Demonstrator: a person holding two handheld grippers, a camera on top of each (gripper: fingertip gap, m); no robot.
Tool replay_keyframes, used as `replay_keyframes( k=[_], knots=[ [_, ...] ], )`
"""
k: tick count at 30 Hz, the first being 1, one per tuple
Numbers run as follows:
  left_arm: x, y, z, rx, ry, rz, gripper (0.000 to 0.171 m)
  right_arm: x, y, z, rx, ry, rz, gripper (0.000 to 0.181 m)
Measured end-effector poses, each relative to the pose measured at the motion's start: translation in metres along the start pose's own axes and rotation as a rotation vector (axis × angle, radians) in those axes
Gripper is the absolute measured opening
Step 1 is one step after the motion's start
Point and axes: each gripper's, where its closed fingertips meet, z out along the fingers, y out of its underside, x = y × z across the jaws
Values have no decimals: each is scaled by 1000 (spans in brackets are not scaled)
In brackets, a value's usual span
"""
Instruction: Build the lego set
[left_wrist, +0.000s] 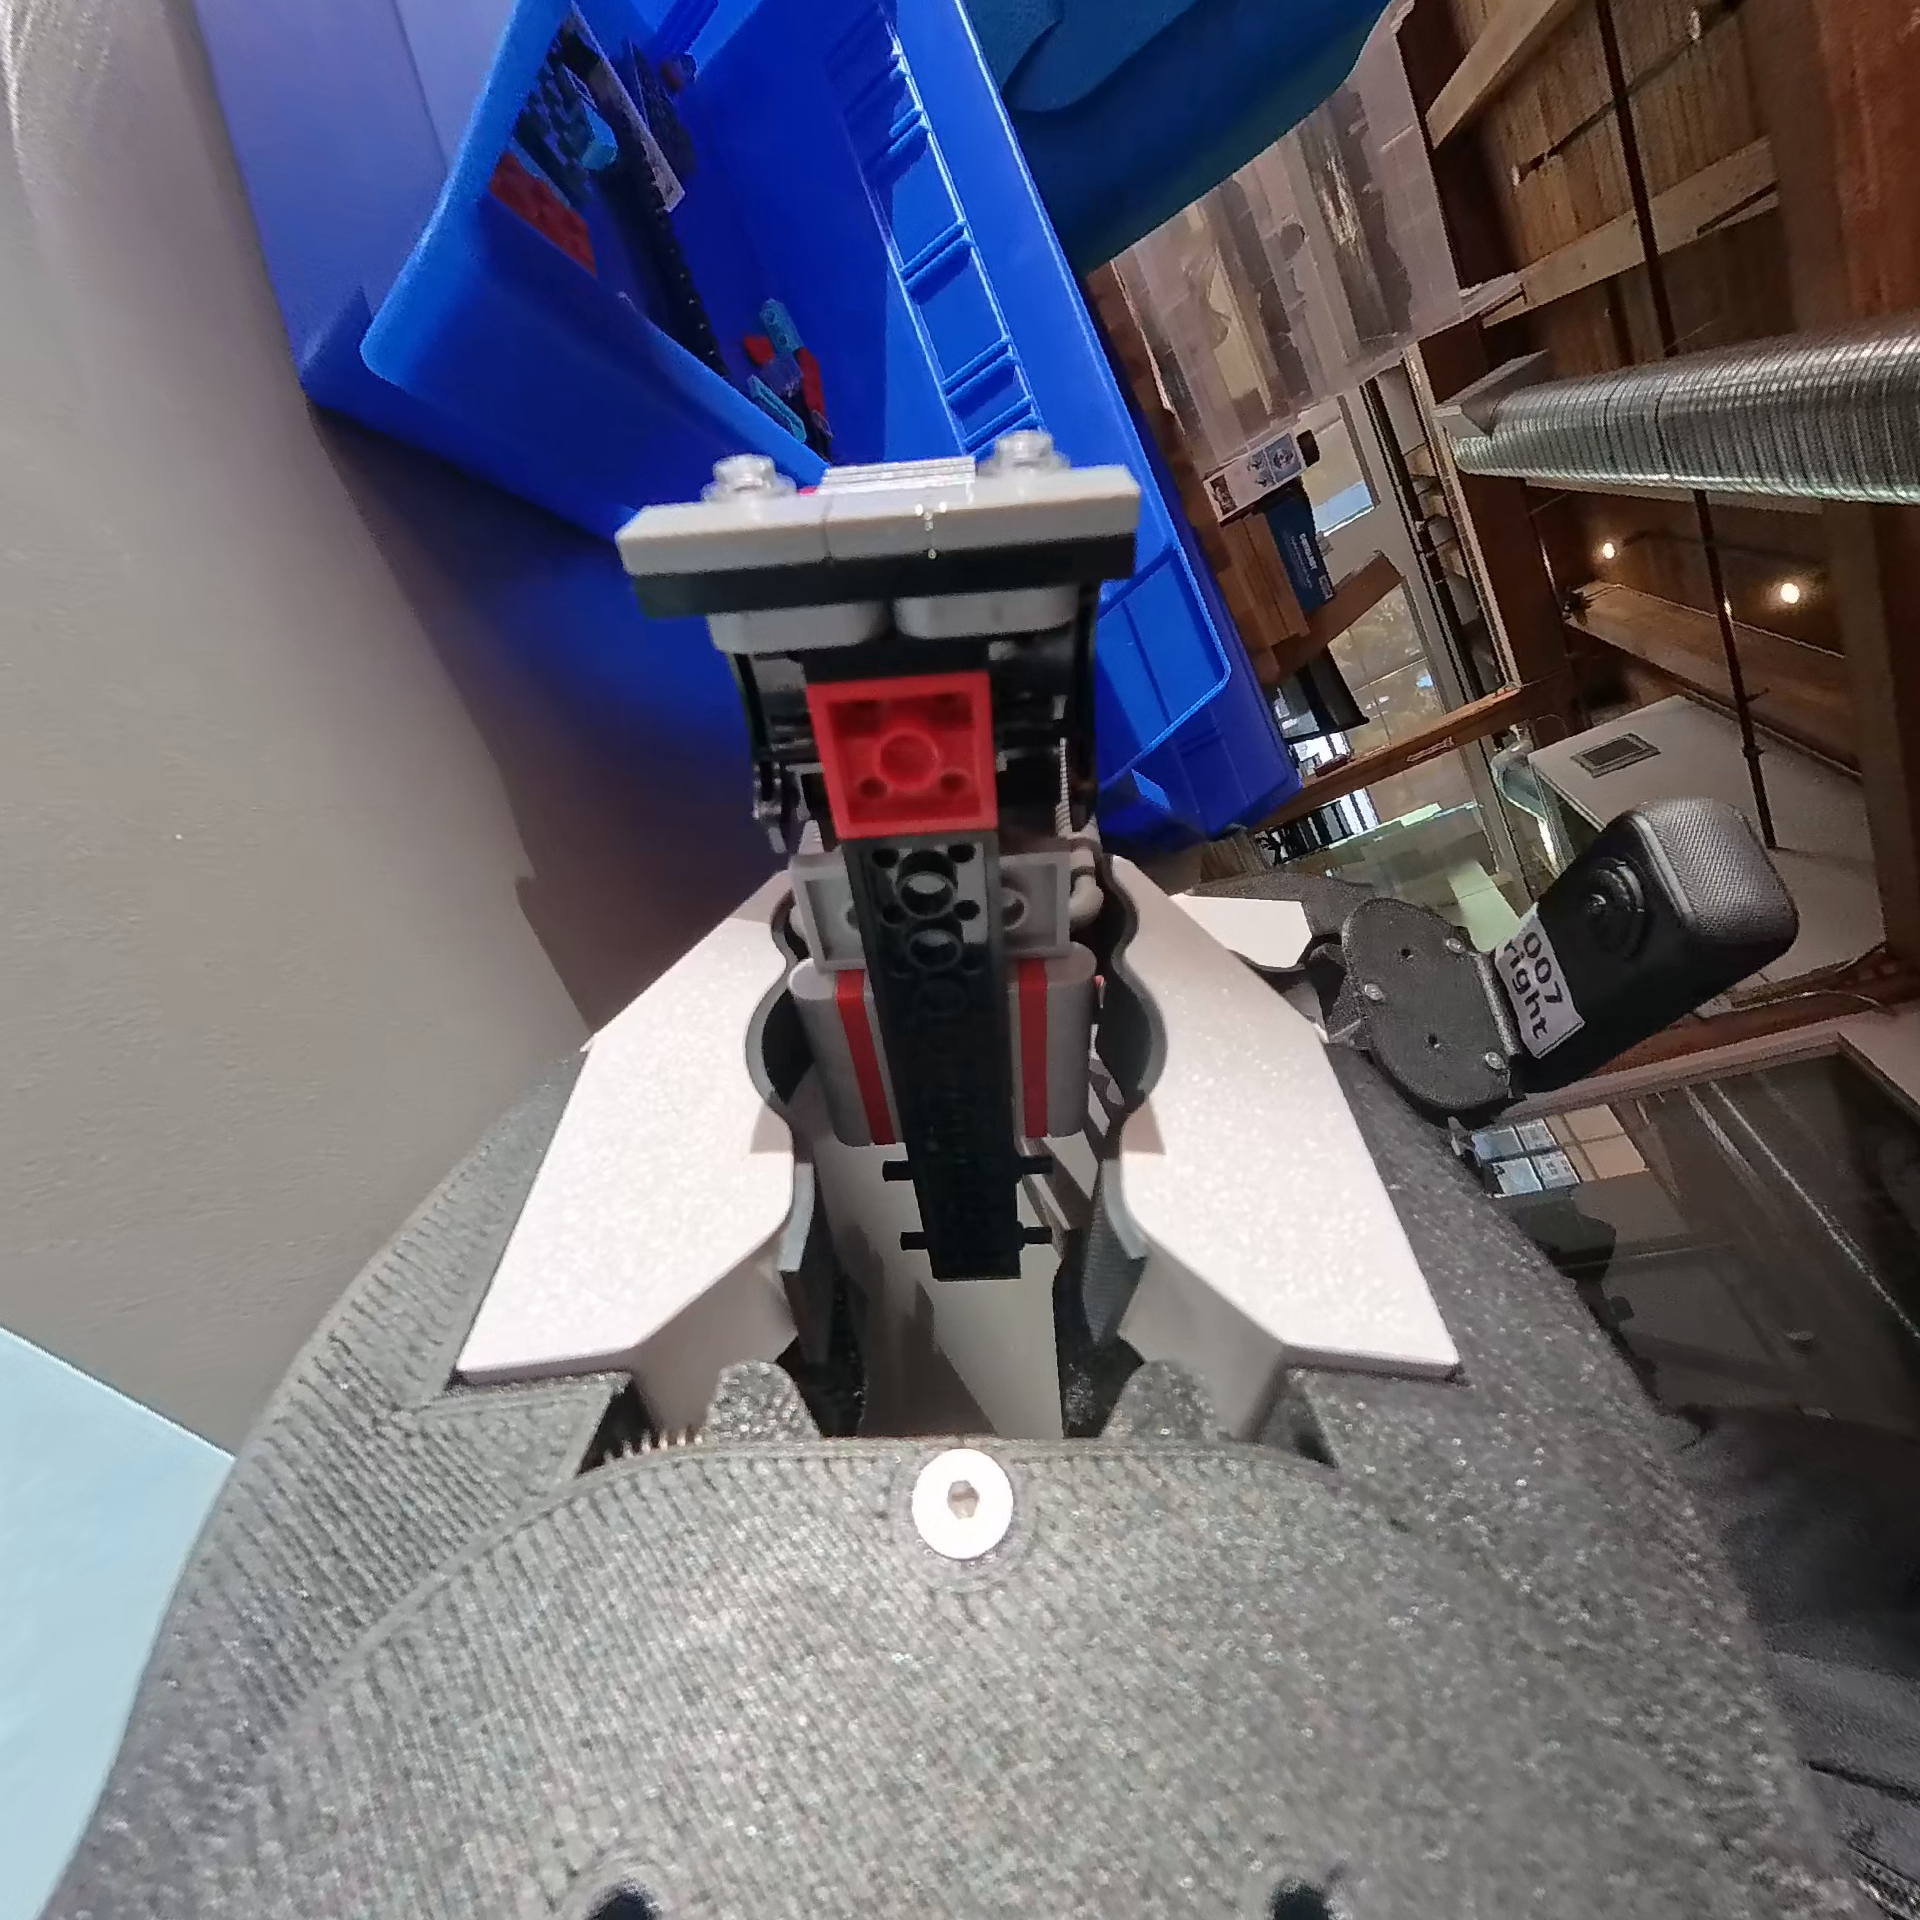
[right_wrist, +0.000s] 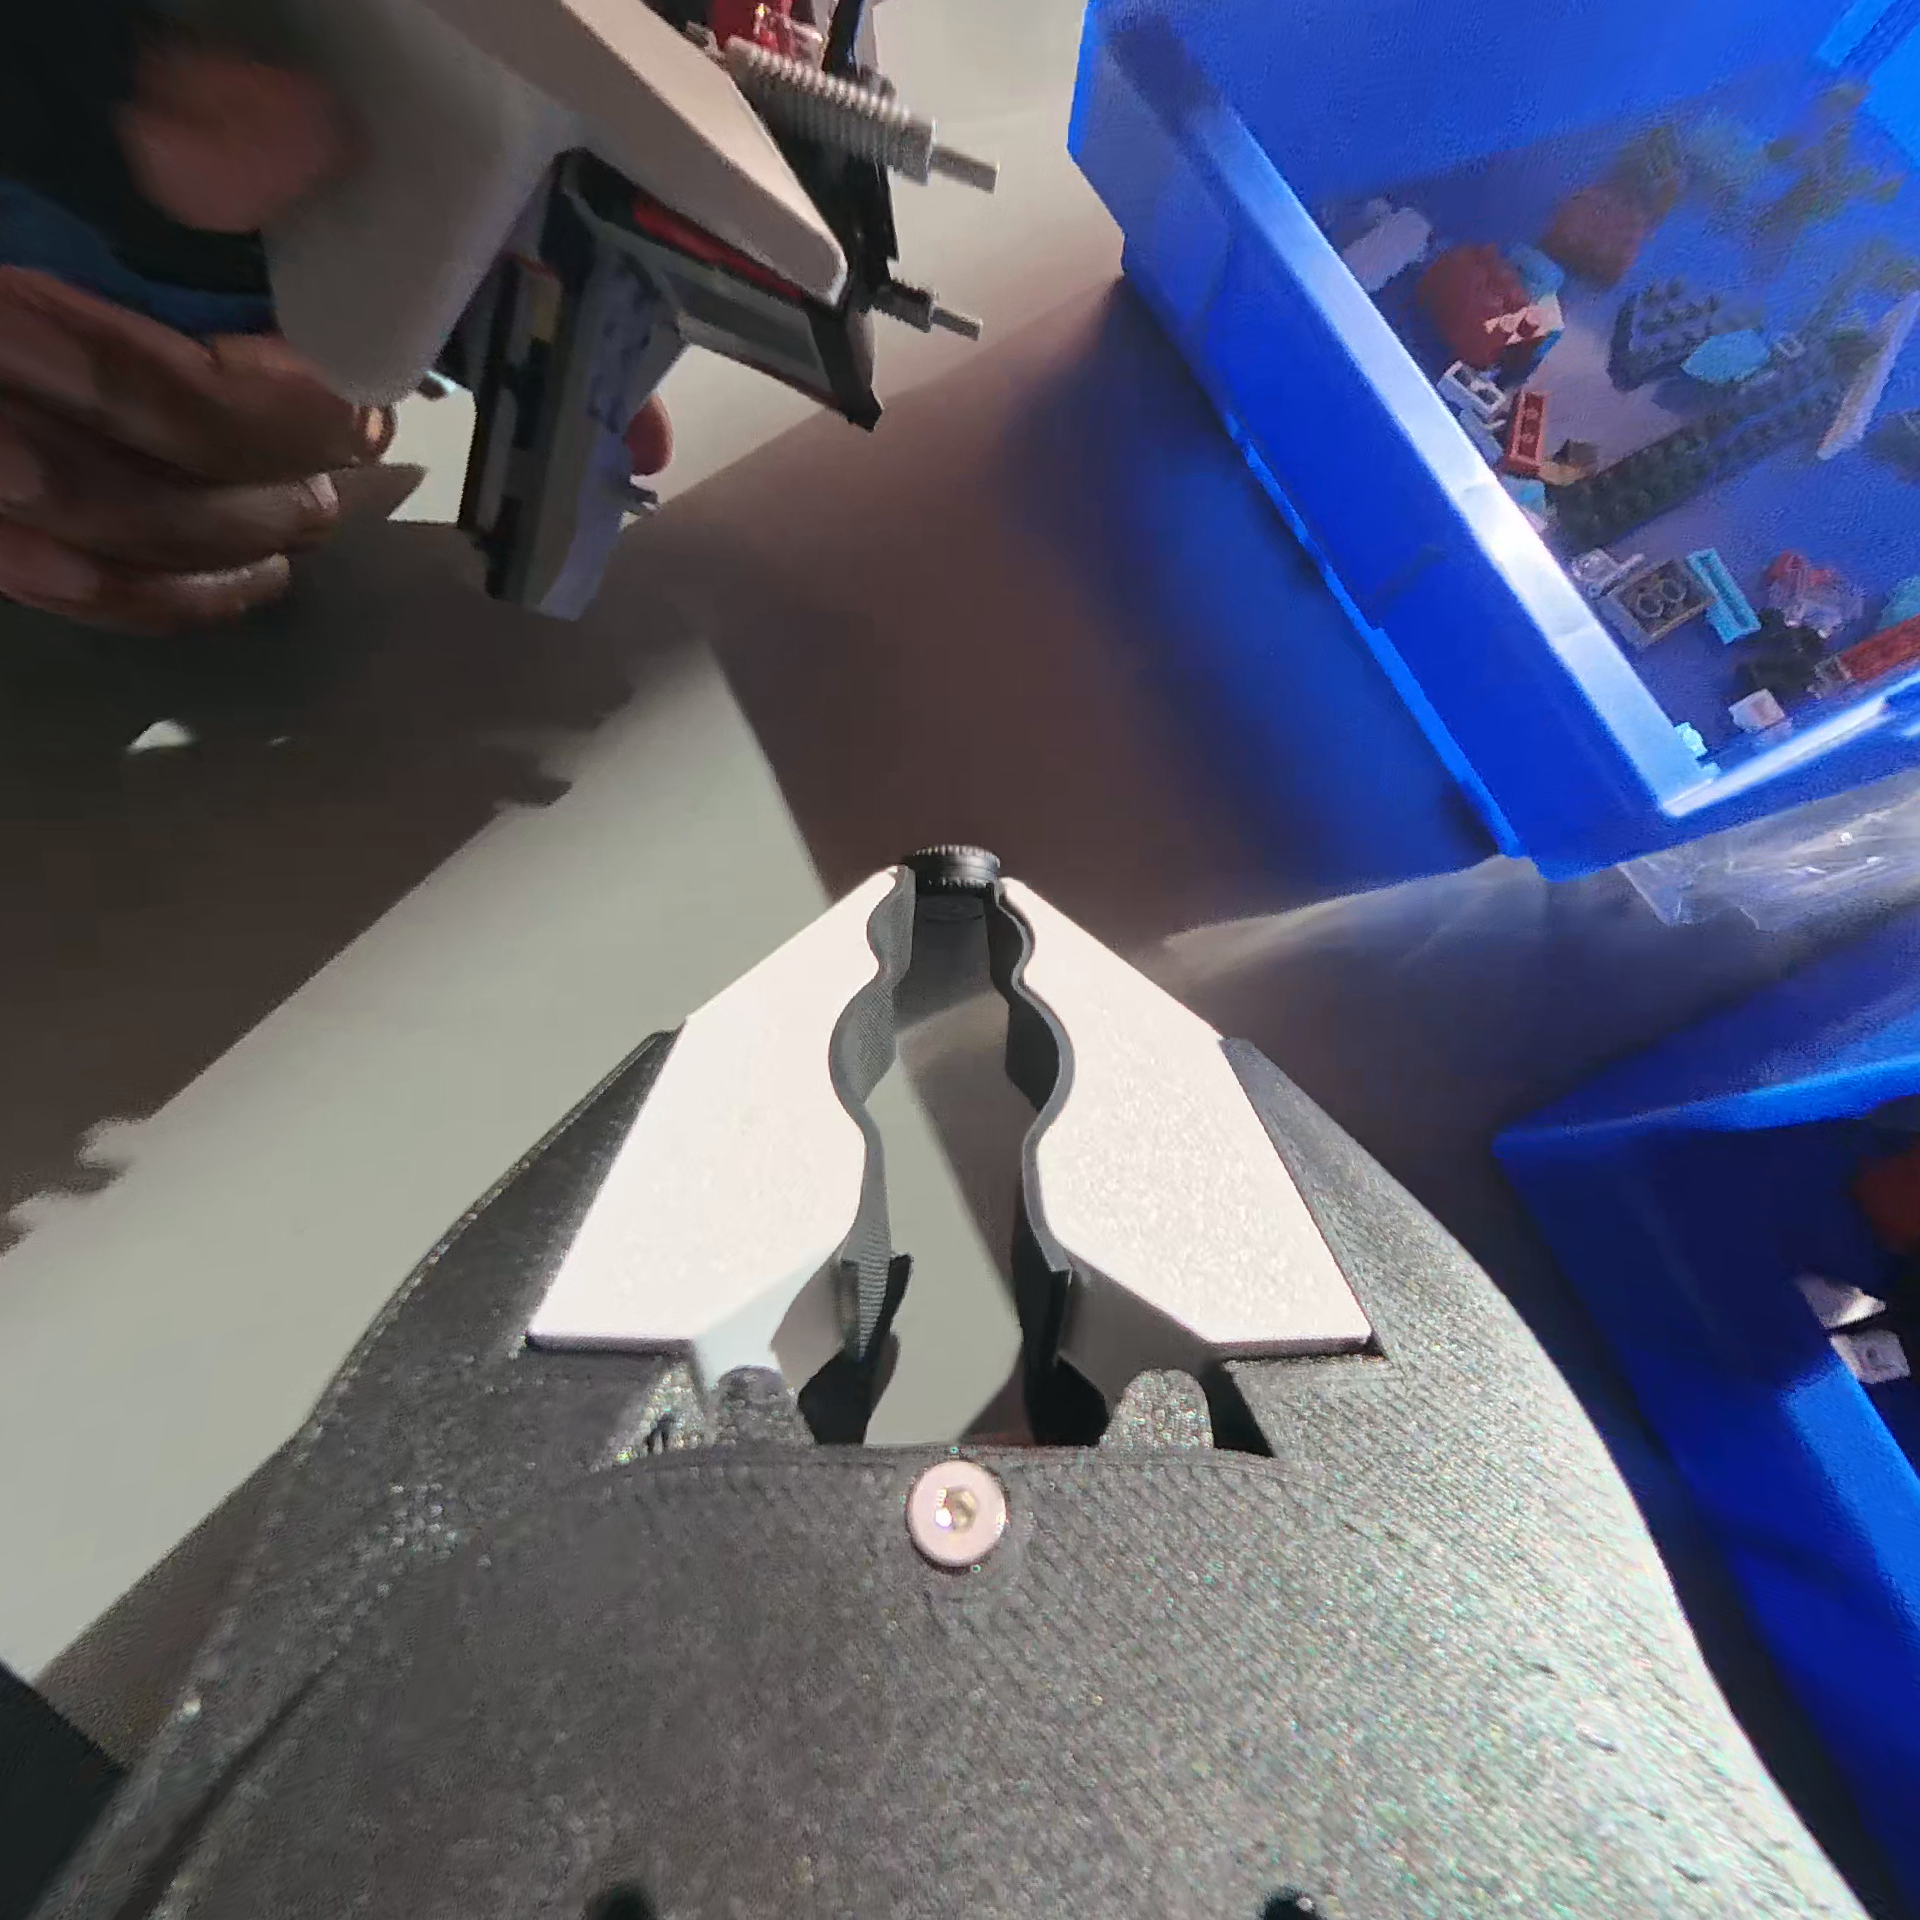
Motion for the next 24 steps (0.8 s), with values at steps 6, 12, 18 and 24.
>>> replay_keyframes(
  k=[6, 12, 18, 24],
  knots=[
    [0, 0, 0, 1, 3, -6, 55, -6, -6, 13, -6, -17, -40, 18],
    [0, 0, -1, -1, 8, -20, 55, -2, -2, 10, -3, -5, -27, 23],
    [0, 1, -1, -8, 25, -51, 54, 2, -4, 14, 5, -16, 6, 28],
    [1, 4, 0, -26, 42, -74, 54, 1, -8, 25, -8, -38, 6, 28]
  ],
)
